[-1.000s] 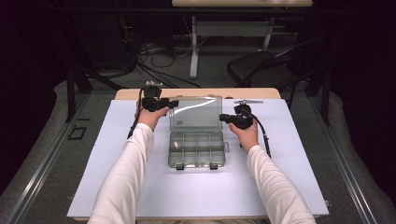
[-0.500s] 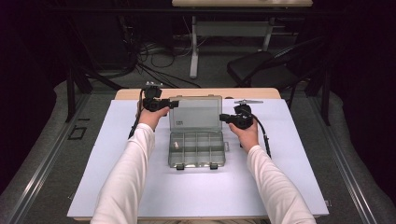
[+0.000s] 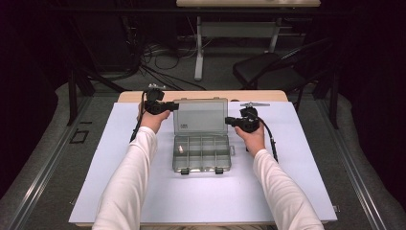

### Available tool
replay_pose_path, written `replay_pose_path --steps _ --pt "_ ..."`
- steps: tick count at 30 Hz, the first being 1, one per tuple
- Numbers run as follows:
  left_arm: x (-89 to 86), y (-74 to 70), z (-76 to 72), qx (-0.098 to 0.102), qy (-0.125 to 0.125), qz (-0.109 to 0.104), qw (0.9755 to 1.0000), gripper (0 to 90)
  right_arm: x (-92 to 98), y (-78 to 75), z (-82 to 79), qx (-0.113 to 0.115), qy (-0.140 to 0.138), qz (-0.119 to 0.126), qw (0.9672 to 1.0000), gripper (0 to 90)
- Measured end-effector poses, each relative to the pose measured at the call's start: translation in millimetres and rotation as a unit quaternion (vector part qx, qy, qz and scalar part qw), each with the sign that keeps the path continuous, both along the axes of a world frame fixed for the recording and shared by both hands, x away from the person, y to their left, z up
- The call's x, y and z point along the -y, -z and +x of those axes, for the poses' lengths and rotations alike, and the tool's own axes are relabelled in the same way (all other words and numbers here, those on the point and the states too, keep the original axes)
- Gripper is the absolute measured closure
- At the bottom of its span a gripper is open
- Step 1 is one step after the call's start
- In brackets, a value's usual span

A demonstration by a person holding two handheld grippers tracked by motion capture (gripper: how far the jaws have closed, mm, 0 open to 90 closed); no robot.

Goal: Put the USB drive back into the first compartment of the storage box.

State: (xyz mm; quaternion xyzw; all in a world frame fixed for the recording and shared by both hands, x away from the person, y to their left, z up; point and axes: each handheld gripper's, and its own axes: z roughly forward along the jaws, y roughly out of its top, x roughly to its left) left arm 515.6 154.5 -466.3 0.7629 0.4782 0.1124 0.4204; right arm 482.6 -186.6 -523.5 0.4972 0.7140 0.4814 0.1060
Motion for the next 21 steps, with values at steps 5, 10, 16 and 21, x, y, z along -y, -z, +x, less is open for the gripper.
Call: replay_pose_path --steps 5,10,16,21 --pt "-4.4 1.3 1.6 0.000 0.011 -0.009 0.9999 75.7 0.0 0.1 -0.2 0.000 0.000 0.000 1.0000 84.1" --pt "-8.6 1.7 1.1 0.003 0.017 -0.012 0.9998 78.2 0.3 0.3 0.1 0.000 0.000 0.001 1.0000 84.1" --pt "-11.1 3.3 0.1 0.005 0.019 -0.025 0.9995 81.7 0.1 0.2 0.2 -0.001 0.000 0.001 1.0000 84.1" --pt "-12.6 3.0 -0.6 0.009 0.027 -0.026 0.9993 81.9 0.2 -0.3 0.2 -0.004 0.001 0.003 1.0000 83.1"
